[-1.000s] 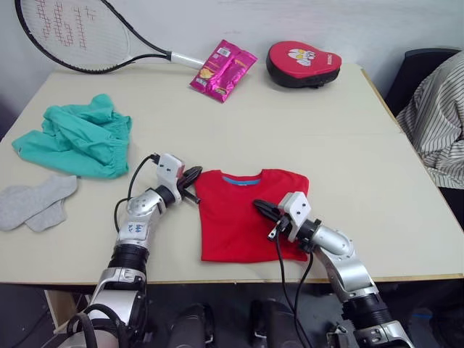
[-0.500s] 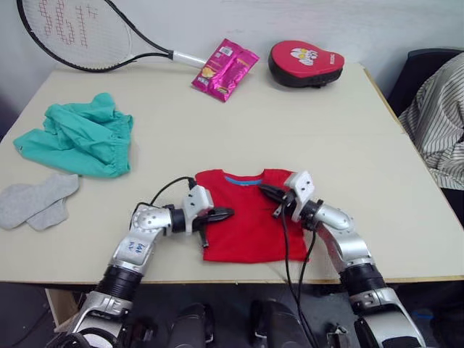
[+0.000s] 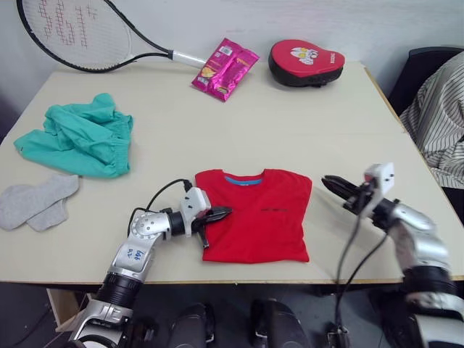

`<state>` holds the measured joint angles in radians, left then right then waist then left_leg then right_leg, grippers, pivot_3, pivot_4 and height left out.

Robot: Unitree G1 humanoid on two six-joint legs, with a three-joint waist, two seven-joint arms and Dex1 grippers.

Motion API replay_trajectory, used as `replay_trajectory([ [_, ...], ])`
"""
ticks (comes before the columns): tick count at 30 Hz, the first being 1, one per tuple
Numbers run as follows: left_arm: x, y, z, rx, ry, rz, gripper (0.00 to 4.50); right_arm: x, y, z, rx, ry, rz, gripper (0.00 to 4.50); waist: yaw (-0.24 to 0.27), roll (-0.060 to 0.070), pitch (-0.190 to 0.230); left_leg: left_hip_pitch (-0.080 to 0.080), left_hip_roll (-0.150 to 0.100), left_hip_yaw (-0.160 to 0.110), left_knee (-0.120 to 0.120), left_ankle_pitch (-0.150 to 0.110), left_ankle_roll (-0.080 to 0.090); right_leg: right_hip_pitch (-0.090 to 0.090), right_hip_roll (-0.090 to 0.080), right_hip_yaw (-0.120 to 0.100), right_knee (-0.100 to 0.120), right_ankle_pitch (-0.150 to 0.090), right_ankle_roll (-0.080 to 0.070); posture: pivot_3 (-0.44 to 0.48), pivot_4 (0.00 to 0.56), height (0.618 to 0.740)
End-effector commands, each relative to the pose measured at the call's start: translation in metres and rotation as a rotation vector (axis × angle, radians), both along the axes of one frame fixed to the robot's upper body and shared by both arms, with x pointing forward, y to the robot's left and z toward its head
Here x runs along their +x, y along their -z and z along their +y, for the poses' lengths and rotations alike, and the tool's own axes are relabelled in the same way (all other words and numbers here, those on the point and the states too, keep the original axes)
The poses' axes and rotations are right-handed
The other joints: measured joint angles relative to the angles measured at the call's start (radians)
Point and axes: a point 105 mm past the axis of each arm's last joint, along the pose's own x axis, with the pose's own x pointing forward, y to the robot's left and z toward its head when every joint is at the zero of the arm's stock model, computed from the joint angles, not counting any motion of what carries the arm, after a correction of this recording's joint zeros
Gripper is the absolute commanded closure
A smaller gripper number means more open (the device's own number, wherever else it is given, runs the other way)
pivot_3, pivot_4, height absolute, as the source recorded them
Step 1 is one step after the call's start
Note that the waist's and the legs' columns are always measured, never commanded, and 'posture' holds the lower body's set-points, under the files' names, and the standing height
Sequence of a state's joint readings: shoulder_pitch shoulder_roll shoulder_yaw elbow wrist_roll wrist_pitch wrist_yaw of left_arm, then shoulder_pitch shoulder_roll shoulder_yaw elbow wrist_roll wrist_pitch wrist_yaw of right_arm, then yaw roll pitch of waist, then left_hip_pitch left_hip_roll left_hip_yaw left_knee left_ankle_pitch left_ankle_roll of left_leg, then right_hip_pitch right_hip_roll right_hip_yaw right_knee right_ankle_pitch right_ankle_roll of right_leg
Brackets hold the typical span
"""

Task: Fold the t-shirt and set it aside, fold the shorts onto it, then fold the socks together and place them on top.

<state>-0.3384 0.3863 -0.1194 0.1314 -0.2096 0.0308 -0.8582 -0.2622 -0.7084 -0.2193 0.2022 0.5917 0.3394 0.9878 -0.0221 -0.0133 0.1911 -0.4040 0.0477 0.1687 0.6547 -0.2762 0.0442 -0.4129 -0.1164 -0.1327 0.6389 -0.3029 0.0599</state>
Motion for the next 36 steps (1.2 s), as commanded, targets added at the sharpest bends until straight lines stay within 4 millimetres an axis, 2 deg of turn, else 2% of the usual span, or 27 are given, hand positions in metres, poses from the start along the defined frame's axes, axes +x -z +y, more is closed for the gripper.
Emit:
replay_trajectory([
  [1, -0.005, -0.008, 0.007, -0.05, 0.019, -0.028, 4.5, -0.031, -0.015, 0.008, 0.053, -0.107, 0.159, 2.5, -0.001, 0.0, 0.0, 0.001, 0.0, -0.001, 0.0, 0.0, 0.0, 0.001, 0.0, -0.001, -0.001, 0.0, 0.0, 0.0, 0.15, 0.74],
  [3, -0.008, -0.006, 0.013, -0.046, 0.023, -0.022, 4.5, -0.043, -0.016, 0.01, 0.052, -0.132, 0.232, 1.83, -0.006, 0.0, 0.0, 0.001, 0.0, -0.001, -0.001, 0.0, 0.0, 0.001, 0.0, -0.001, -0.002, 0.001, -0.001, 0.0, 0.15, 0.74],
  [6, -0.012, -0.007, 0.026, -0.05, 0.023, -0.035, 4.5, -0.033, -0.03, 0.014, 0.023, -0.09, 0.135, 0.73, -0.01, 0.0, 0.0, 0.002, 0.001, 0.0, -0.002, 0.0, -0.001, 0.0, 0.001, -0.001, -0.002, 0.002, -0.002, 0.0, 0.15, 0.74],
  [8, -0.018, -0.023, 0.016, -0.126, 0.069, -0.049, 4.5, -0.037, -0.034, 0.046, -0.06, -0.21, 0.006, 0.02, -0.004, 0.0, 0.0, 0.001, 0.001, 0.0, -0.004, 0.001, -0.003, -0.001, 0.002, -0.001, -0.002, 0.002, -0.003, 0.0, 0.15, 0.74],
  [9, -0.022, -0.029, 0.01, -0.143, 0.096, -0.057, 4.5, -0.041, -0.037, 0.064, -0.072, -0.275, -0.061, 0.02, -0.002, 0.0, 0.0, 0.001, 0.001, 0.0, -0.004, 0.001, -0.004, -0.001, 0.002, -0.001, -0.002, 0.002, -0.003, 0.0, 0.15, 0.74],
  [11, -0.029, -0.033, 0.0, -0.146, 0.136, -0.057, 4.5, -0.048, -0.036, 0.091, -0.065, -0.363, -0.134, 0.25, 0.001, 0.0, 0.0, 0.001, 0.001, 0.0, -0.006, 0.001, -0.006, -0.001, 0.002, -0.001, -0.003, 0.002, -0.003, 0.0, 0.15, 0.74],
  [12, -0.031, -0.034, -0.003, -0.139, 0.145, -0.061, 4.5, -0.048, -0.035, 0.101, -0.067, -0.374, -0.173, 0.5, 0.006, 0.0, 0.0, 0.0, 0.0, 0.0, -0.006, 0.001, -0.006, -0.001, 0.002, -0.001, -0.004, 0.002, -0.002, 0.0, 0.15, 0.74],
  [16, -0.038, -0.04, -0.017, -0.145, 0.192, -0.065, 4.5, -0.047, -0.018, 0.136, -0.111, -0.414, -0.291, 1.93, 0.019, 0.0, 0.0, -0.001, -0.001, 0.002, -0.005, 0.005, -0.007, -0.001, 0.002, -0.001, -0.006, 0.002, -0.001, 0.0, 0.15, 0.74],
  [20, -0.047, -0.04, -0.027, -0.134, 0.243, -0.049, 4.5, -0.038, -0.009, 0.15, -0.146, -0.383, -0.366, 3.35, 0.019, 0.0, 0.0, -0.001, -0.001, 0.002, -0.005, 0.004, -0.005, 0.0, 0.002, 0.0, -0.011, 0.005, 0.003, 0.0, 0.15, 0.74],
  [23, -0.05, -0.026, -0.031, -0.071, 0.253, -0.033, 4.5, -0.03, 0.009, 0.155, -0.248, -0.351, -0.428, 4.47, 0.018, 0.0, 0.0, -0.001, -0.001, 0.003, -0.005, 0.004, -0.005, 0.0, 0.002, 0.0, -0.011, 0.005, 0.003, 0.0, 0.15, 0.74],
  [27, -0.043, 0.008, -0.029, 0.068, 0.17, -0.001, 4.5, -0.02, 0.037, 0.145, -0.329, -0.244, -0.412, 4.47, 0.018, 0.0, 0.0, -0.001, -0.001, 0.003, -0.006, 0.005, -0.006, 0.0, 0.003, 0.0, -0.011, 0.005, 0.002, 0.0, 0.15, 0.74],
  [29, -0.037, 0.018, -0.024, 0.102, 0.116, 0.013, 4.5, -0.019, 0.048, 0.136, -0.37, -0.199, -0.402, 4.47, 0.018, 0.0, 0.0, -0.001, -0.001, 0.003, -0.006, 0.005, -0.006, -0.001, 0.003, 0.0, -0.011, 0.005, 0.002, 0.0, 0.15, 0.74],
  [32, -0.036, 0.031, -0.013, 0.16, 0.079, 0.038, 4.5, -0.014, 0.054, 0.112, -0.374, -0.066, -0.372, 4.47, 0.018, -0.001, -0.001, 0.001, -0.001, 0.003, -0.005, 0.004, -0.006, 0.001, 0.002, 0.0, -0.011, 0.005, 0.002, 0.0, 0.15, 0.74],
  [36, -0.038, 0.036, 0.0, 0.177, 0.047, 0.065, 4.5, -0.015, 0.052, 0.084, -0.357, 0.072, -0.333, 4.47, 0.019, -0.002, -0.003, 0.002, 0.0, 0.001, -0.006, 0.0, -0.006, 0.003, 0.002, 0.001, -0.011, 0.007, 0.0, 0.0, 0.15, 0.74],
])
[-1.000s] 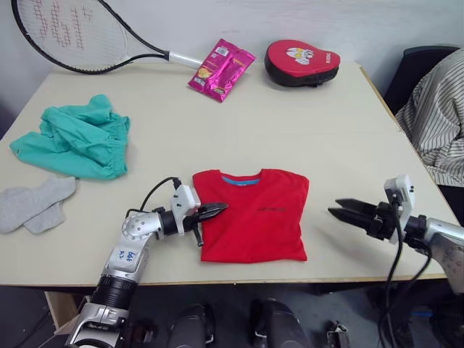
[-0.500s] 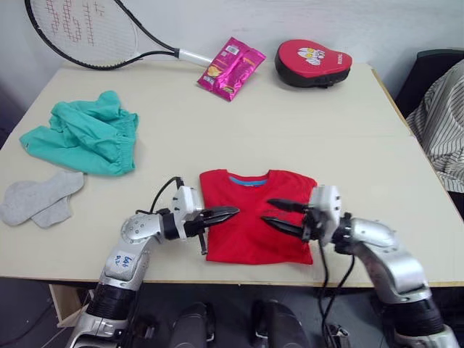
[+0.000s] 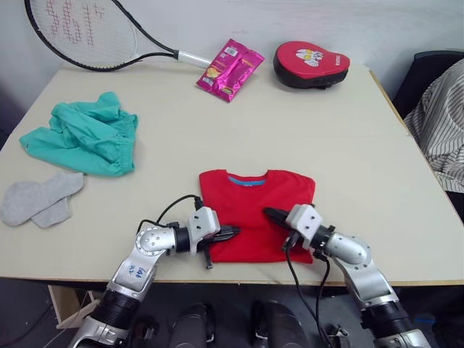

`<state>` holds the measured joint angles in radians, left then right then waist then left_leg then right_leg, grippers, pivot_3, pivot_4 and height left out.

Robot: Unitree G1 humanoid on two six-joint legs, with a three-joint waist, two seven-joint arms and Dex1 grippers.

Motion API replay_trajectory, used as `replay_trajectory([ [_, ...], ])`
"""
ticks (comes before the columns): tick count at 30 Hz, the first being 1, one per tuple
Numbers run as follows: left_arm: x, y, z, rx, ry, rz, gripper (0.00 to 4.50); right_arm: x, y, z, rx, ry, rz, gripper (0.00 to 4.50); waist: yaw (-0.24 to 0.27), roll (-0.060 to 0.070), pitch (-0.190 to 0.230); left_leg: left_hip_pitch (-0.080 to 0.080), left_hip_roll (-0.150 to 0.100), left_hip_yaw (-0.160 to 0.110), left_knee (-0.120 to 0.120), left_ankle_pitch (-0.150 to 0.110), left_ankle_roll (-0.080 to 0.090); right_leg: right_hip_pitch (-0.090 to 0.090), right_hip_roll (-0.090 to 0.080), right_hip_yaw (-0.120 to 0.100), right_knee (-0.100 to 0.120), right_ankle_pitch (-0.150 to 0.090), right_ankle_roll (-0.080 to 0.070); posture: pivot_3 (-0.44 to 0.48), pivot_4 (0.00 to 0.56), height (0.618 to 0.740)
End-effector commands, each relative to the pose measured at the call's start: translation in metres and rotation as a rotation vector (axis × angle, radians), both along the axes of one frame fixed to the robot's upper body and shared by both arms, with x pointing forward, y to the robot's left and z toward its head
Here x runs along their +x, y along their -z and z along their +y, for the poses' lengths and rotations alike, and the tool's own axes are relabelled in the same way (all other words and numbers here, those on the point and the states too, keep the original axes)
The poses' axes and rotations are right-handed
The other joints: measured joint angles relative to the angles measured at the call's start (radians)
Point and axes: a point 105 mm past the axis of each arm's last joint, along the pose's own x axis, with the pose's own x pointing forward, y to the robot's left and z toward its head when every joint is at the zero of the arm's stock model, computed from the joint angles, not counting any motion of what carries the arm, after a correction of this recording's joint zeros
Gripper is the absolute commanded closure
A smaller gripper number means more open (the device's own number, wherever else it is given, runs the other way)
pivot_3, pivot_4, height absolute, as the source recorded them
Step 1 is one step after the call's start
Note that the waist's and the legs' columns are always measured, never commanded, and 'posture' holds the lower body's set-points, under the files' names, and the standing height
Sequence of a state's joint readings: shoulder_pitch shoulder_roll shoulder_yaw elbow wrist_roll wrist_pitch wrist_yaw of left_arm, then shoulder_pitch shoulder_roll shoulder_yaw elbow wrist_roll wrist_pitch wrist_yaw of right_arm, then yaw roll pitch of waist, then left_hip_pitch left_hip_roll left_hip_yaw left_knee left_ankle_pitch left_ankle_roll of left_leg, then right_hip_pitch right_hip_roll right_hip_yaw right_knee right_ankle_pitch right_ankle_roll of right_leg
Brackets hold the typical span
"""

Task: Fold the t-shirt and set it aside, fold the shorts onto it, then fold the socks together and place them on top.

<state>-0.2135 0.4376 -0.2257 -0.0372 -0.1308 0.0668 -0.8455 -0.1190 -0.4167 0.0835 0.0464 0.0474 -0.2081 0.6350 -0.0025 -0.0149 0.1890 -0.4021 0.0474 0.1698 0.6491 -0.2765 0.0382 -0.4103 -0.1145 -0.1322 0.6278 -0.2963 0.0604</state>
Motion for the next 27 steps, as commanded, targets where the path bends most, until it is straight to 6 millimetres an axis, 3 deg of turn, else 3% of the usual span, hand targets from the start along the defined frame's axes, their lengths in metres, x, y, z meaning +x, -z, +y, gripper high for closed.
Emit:
replay_trajectory([
  [1, -0.003, 0.014, 0.017, 0.048, -0.044, 0.043, 4.5, -0.001, 0.007, -0.033, 0.02, 0.143, 0.047, 4.47, -0.001, 0.0, -0.001, 0.0, 0.0, 0.0, 0.0, 0.0, 0.0, 0.0, 0.0, 0.0, 0.0, 0.0, 0.0, 0.0, 0.15, 0.74],
  [5, -0.001, 0.01, 0.029, 0.03, -0.089, 0.031, 4.5, -0.003, 0.005, -0.053, 0.054, 0.224, 0.061, 4.47, -0.003, 0.001, -0.002, 0.001, 0.001, 0.0, -0.002, 0.0, 0.0, 0.0, 0.0, 0.0, 0.0, 0.0, -0.001, 0.0, 0.15, 0.74],
  [7, 0.001, -0.002, 0.031, -0.048, -0.091, 0.013, 4.5, -0.003, -0.008, -0.052, 0.102, 0.208, 0.031, 4.47, -0.004, 0.001, -0.002, 0.001, 0.001, 0.0, -0.002, 0.0, -0.001, 0.0, 0.0, 0.0, 0.0, 0.0, -0.001, 0.0, 0.15, 0.74],
  [11, -0.002, -0.045, 0.026, -0.23, 0.022, -0.029, 4.5, -0.006, -0.047, -0.025, 0.218, 0.044, -0.037, 4.47, -0.005, 0.001, -0.002, -0.002, 0.001, 0.0, -0.001, 0.001, 0.0, -0.003, 0.0, 0.0, 0.001, 0.0, -0.001, 0.0, 0.15, 0.74],
  [15, 0.014, -0.055, 0.022, -0.197, 0.031, -0.064, 4.5, -0.002, -0.061, 0.01, 0.159, -0.104, -0.048, 4.47, -0.002, 0.002, -0.002, -0.001, 0.0, 0.0, -0.001, 0.003, 0.0, -0.002, 0.0, -0.001, 0.002, 0.0, -0.001, 0.0, 0.15, 0.74],
  [18, 0.034, -0.052, 0.021, -0.156, -0.033, -0.092, 4.5, 0.003, -0.058, 0.032, 0.101, -0.159, -0.02, 4.47, -0.002, 0.002, -0.002, -0.001, 0.0, 0.0, -0.001, 0.006, 0.002, -0.002, 0.0, -0.001, 0.001, 0.0, -0.001, 0.0, 0.15, 0.74],
  [22, 0.055, -0.031, 0.008, -0.072, -0.085, -0.089, 4.5, 0.011, -0.038, 0.058, 0.041, -0.139, 0.012, 4.47, -0.001, 0.002, -0.002, -0.003, 0.0, 0.002, 0.0, 0.007, 0.002, -0.003, 0.001, -0.001, 0.001, 0.0, -0.001, 0.0, 0.15, 0.74],
  [25, 0.061, -0.025, 0.003, -0.068, -0.109, -0.079, 4.5, 0.007, -0.023, 0.052, 0.029, -0.097, 0.041, 4.47, 0.001, 0.001, -0.002, -0.004, -0.001, 0.002, 0.0, 0.006, 0.003, -0.003, 0.001, -0.001, 0.0, 0.0, 0.0, 0.0, 0.15, 0.74],
  [27, 0.065, -0.015, 0.003, -0.032, -0.149, -0.07, 4.5, 0.002, -0.003, 0.036, -0.009, -0.042, 0.088, 4.47, 0.003, 0.001, -0.002, -0.005, -0.001, 0.003, 0.0, 0.006, 0.003, -0.003, 0.001, -0.001, -0.001, 0.0, 0.0, 0.0, 0.15, 0.74],
])
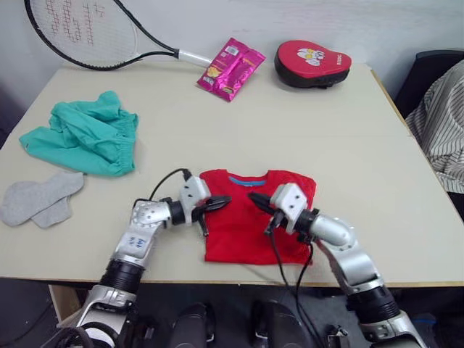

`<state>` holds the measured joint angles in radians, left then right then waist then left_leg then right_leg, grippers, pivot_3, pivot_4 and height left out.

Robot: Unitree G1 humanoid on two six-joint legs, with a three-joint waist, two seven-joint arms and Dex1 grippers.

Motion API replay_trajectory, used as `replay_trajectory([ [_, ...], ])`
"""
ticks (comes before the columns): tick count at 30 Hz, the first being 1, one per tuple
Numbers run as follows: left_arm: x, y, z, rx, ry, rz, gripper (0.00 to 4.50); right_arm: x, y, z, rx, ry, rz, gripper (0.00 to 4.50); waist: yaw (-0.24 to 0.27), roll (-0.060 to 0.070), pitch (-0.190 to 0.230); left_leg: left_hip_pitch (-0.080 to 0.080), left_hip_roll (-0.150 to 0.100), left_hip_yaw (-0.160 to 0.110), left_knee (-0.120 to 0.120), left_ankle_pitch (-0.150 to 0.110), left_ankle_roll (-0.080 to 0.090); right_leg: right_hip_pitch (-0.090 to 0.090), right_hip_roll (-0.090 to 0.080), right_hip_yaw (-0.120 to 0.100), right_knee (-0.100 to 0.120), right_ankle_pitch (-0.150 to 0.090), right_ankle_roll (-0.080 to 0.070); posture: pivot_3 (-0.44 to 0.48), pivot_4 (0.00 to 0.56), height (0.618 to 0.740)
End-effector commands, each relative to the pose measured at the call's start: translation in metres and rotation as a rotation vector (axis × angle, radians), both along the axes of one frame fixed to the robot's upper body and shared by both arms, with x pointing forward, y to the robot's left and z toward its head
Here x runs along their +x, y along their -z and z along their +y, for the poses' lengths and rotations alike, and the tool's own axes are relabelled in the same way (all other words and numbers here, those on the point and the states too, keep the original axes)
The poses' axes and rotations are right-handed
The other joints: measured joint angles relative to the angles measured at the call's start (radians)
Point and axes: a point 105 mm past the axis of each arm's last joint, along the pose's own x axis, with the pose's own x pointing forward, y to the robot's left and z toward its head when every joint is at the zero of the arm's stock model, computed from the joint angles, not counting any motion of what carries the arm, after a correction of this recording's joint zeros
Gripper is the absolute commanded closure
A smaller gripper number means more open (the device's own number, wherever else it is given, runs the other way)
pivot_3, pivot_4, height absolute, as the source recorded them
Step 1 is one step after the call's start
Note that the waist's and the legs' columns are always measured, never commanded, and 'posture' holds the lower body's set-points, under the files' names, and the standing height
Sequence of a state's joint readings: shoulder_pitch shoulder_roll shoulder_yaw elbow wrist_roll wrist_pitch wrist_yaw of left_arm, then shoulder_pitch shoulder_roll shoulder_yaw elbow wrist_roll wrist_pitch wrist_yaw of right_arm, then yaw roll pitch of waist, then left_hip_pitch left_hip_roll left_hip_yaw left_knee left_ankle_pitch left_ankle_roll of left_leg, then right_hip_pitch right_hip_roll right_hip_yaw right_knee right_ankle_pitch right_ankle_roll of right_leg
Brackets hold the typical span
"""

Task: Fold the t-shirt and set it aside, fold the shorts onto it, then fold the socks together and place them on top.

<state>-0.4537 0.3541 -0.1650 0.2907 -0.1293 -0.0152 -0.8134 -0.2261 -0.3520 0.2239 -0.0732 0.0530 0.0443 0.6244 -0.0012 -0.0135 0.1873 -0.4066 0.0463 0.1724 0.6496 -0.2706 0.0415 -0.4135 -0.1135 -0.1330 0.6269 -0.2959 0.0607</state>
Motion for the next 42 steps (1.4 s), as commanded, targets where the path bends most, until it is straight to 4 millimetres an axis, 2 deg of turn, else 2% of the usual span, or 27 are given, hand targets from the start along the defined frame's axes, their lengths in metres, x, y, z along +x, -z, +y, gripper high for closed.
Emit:
replay_trajectory([
  [1, 0.009, 0.006, 0.0, 0.05, -0.064, -0.025, 4.5, -0.005, 0.02, -0.029, -0.057, 0.094, 0.028, 4.47, 0.001, 0.0, 0.0, 0.0, 0.0, 0.0, 0.0, 0.0, 0.0, 0.0, 0.0, 0.0, 0.0, 0.0, 0.001, 0.0, 0.15, 0.74],
  [6, 0.025, 0.012, 0.017, 0.068, -0.231, -0.023, 4.5, -0.019, 0.035, -0.074, -0.067, 0.227, 0.087, 4.47, 0.003, -0.005, -0.003, 0.004, 0.0, -0.002, 0.0, -0.005, 0.001, 0.004, -0.001, 0.001, -0.001, 0.002, 0.002, 0.0, 0.15, 0.74],
  [9, 0.031, 0.01, 0.026, 0.041, -0.305, -0.016, 4.5, -0.027, 0.037, -0.089, -0.072, 0.262, 0.102, 4.47, 0.001, -0.007, -0.006, 0.005, 0.001, -0.003, 0.0, -0.005, 0.0, 0.005, -0.001, 0.001, -0.001, 0.003, 0.002, 0.0, 0.15, 0.74],
  [13, 0.027, 0.003, 0.024, 0.009, -0.27, -0.045, 4.5, -0.033, 0.028, -0.1, -0.007, 0.304, 0.103, 4.47, 0.001, -0.006, -0.007, 0.005, 0.001, -0.003, -0.001, -0.004, 0.0, 0.005, -0.001, 0.001, -0.001, 0.003, 0.001, 0.0, 0.15, 0.74],
  [15, 0.022, -0.003, 0.021, -0.026, -0.228, -0.067, 4.5, -0.034, 0.017, -0.099, 0.033, 0.296, 0.076, 4.47, -0.001, -0.006, -0.007, 0.005, 0.001, -0.003, -0.001, -0.004, -0.001, 0.004, -0.001, 0.001, -0.001, 0.003, 0.001, 0.0, 0.15, 0.74],
  [18, 0.003, -0.032, 0.01, -0.143, -0.069, -0.16, 4.5, -0.033, -0.028, -0.07, 0.204, 0.154, -0.011, 4.47, -0.006, -0.004, -0.005, 0.004, 0.001, -0.002, -0.001, -0.004, -0.001, 0.002, -0.001, 0.001, 0.0, 0.002, 0.001, 0.0, 0.15, 0.74],
  [21, -0.018, -0.047, -0.007, -0.19, 0.1, -0.174, 4.5, -0.026, -0.047, -0.048, 0.261, 0.07, -0.03, 4.47, -0.007, -0.004, -0.005, 0.002, 0.002, -0.002, -0.001, -0.001, -0.003, 0.0, -0.001, 0.001, 0.001, 0.002, 0.0, 0.0, 0.15, 0.74],
  [25, -0.04, -0.028, -0.023, -0.097, 0.247, -0.106, 4.5, -0.006, -0.039, -0.028, 0.201, 0.028, -0.018, 4.47, 0.0, -0.003, -0.005, 0.003, 0.001, -0.002, -0.001, -0.001, -0.003, 0.001, -0.001, 0.001, 0.0, 0.002, 0.0, 0.0, 0.15, 0.74],
  [28, -0.044, -0.013, -0.026, -0.044, 0.24, -0.059, 4.5, 0.005, -0.025, -0.017, 0.123, 0.004, -0.022, 4.47, -0.003, -0.003, -0.005, 0.002, 0.0, 0.0, -0.001, 0.0, 0.0, 0.001, -0.001, 0.001, -0.001, 0.002, 0.0, 0.0, 0.15, 0.74],
  [30, -0.044, -0.002, -0.024, -0.006, 0.214, -0.033, 4.5, 0.015, -0.014, -0.016, 0.102, 0.032, -0.015, 4.47, -0.004, -0.003, -0.005, 0.001, 0.0, 0.0, 0.0, 0.0, 0.0, 0.0, -0.001, 0.001, -0.001, 0.002, 0.0, 0.0, 0.15, 0.74],
  [33, -0.044, 0.012, -0.018, 0.044, 0.166, 0.003, 4.5, 0.027, 0.003, -0.028, 0.095, 0.109, 0.008, 4.47, -0.005, -0.003, -0.005, 0.001, 0.0, 0.0, 0.0, 0.001, 0.0, 0.0, -0.001, 0.001, 0.0, 0.002, 0.0, 0.0, 0.15, 0.74],
  [37, -0.047, 0.025, -0.008, 0.129, 0.151, 0.02, 4.5, 0.029, 0.023, -0.052, 0.034, 0.15, 0.014, 4.47, -0.005, -0.003, -0.005, 0.003, 0.001, 0.0, -0.001, 0.0, 0.0, 0.002, -0.001, 0.001, 0.0, 0.002, 0.0, 0.0, 0.15, 0.74],
  [42, -0.05, 0.032, -0.004, 0.119, 0.132, 0.047, 4.5, 0.043, 0.012, -0.117, 0.132, 0.344, 0.007, 4.47, 0.0, -0.002, -0.006, 0.005, 0.001, -0.001, 0.0, -0.003, -0.004, 0.004, -0.001, 0.001, -0.001, 0.002, 0.0, 0.0, 0.15, 0.74],
])
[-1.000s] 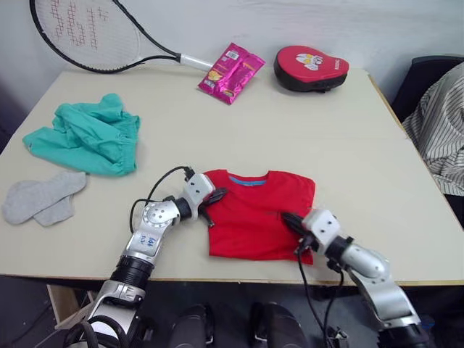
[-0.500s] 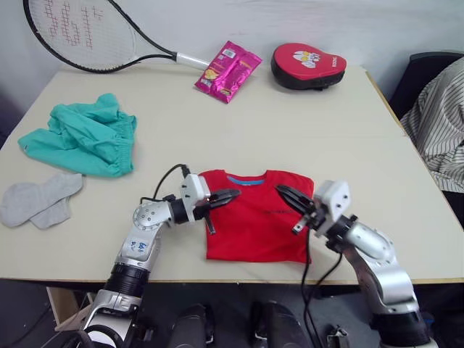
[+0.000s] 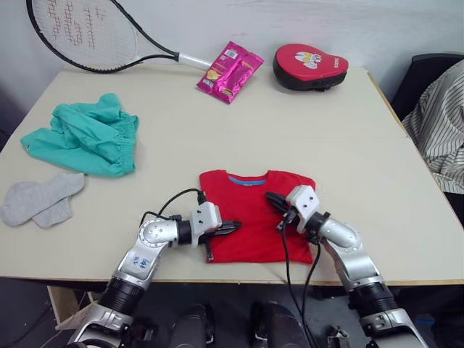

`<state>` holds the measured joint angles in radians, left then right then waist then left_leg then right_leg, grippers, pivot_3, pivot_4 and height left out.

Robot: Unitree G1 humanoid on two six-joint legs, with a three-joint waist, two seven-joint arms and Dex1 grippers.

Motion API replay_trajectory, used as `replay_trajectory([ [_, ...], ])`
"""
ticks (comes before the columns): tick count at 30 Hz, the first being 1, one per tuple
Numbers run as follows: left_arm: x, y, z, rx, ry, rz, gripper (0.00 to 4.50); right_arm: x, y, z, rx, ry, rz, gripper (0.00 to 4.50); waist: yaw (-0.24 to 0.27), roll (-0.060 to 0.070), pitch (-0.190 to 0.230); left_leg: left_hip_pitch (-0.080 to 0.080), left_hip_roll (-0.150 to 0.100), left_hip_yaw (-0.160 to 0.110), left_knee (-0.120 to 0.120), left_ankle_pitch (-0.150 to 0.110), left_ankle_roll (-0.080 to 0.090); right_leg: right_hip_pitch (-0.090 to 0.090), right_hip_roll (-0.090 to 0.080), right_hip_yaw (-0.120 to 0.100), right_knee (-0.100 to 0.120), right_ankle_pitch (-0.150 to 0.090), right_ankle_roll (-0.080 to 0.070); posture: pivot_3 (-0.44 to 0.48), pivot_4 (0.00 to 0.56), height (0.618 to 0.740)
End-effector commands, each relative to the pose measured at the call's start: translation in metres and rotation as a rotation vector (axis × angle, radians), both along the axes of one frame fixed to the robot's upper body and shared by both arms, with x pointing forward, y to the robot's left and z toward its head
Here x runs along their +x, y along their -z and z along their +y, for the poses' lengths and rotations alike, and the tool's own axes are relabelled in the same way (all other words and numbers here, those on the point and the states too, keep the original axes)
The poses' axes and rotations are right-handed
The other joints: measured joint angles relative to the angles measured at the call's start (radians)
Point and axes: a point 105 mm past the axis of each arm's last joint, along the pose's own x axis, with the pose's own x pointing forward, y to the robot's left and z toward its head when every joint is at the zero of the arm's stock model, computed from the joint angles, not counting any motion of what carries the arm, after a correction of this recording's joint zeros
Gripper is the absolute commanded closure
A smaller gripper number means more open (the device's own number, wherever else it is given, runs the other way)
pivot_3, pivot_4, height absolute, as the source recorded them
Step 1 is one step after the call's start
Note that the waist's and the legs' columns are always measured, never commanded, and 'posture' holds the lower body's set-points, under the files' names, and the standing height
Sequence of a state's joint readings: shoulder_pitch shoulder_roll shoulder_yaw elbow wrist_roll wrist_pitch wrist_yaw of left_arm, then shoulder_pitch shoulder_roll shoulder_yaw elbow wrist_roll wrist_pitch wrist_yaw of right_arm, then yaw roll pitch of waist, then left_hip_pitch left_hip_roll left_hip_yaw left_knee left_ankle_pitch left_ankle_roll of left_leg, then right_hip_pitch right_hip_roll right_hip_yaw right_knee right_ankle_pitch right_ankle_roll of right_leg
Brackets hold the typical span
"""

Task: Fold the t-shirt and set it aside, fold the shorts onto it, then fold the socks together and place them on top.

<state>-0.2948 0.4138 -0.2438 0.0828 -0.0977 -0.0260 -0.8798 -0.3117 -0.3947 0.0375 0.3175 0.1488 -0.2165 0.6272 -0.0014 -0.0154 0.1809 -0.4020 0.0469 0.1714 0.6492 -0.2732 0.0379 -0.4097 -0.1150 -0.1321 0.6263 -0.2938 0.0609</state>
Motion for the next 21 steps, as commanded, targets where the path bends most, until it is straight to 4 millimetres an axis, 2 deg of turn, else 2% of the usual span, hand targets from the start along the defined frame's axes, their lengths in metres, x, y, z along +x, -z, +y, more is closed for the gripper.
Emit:
replay_trajectory([
  [1, -0.004, 0.014, 0.005, 0.023, -0.028, 0.052, 4.5, 0.006, 0.0, -0.053, 0.072, 0.155, 0.039, 4.47, 0.0, 0.0, 0.0, 0.0, 0.0, 0.0, 0.0, 0.0, 0.0, 0.0, 0.0, 0.0, 0.0, 0.0, 0.0, 0.0, 0.15, 0.74],
  [3, -0.004, 0.012, 0.004, 0.005, -0.026, 0.046, 4.5, 0.005, -0.007, -0.069, 0.135, 0.157, 0.063, 4.47, -0.001, 0.001, 0.0, 0.0, 0.0, 0.0, 0.0, 0.0, 0.0, 0.0, 0.0, 0.0, 0.0, 0.0, 0.0, 0.0, 0.15, 0.74],
  [7, 0.0, 0.002, 0.004, -0.056, -0.039, 0.008, 4.5, -0.014, -0.033, -0.077, 0.348, 0.009, 0.214, 4.47, -0.002, 0.005, 0.0, 0.0, 0.0, 0.0, -0.001, 0.002, 0.006, -0.001, 0.0, 0.0, 0.0, 0.0, 0.0, 0.0, 0.15, 0.74],
  [10, 0.004, -0.004, 0.006, -0.08, -0.036, -0.021, 4.5, -0.036, -0.041, -0.078, 0.349, -0.1, 0.385, 3.61, -0.002, 0.009, 0.0, -0.001, 0.001, 0.0, 0.0, 0.001, 0.009, -0.001, 0.0, 0.0, 0.001, 0.0, 0.0, 0.0, 0.15, 0.74],
  [14, 0.006, -0.014, 0.006, -0.135, -0.012, -0.033, 4.5, -0.068, -0.029, -0.07, 0.42, -0.172, 0.842, 2.41, -0.002, 0.01, 0.0, -0.001, 0.001, -0.002, 0.0, 0.0, 0.01, -0.001, -0.001, 0.0, 0.0, 0.0, 0.0, 0.0, 0.15, 0.74],
  [17, 0.006, -0.016, 0.005, -0.149, 0.003, -0.027, 4.5, -0.083, -0.015, -0.067, 0.446, -0.163, 1.099, 1.47, -0.002, 0.01, 0.0, -0.002, 0.001, -0.002, 0.0, 0.0, 0.01, -0.002, -0.001, -0.001, 0.0, 0.0, -0.001, 0.0, 0.15, 0.74],
  [21, 0.006, -0.016, 0.006, -0.146, 0.013, -0.019, 4.5, -0.083, -0.007, -0.051, 0.468, -0.19, 1.217, 0.07, -0.002, 0.01, 0.0, -0.002, 0.001, -0.001, 0.0, 0.0, 0.01, -0.002, 0.0, -0.001, 0.0, 0.0, -0.001, 0.0, 0.15, 0.74],
])
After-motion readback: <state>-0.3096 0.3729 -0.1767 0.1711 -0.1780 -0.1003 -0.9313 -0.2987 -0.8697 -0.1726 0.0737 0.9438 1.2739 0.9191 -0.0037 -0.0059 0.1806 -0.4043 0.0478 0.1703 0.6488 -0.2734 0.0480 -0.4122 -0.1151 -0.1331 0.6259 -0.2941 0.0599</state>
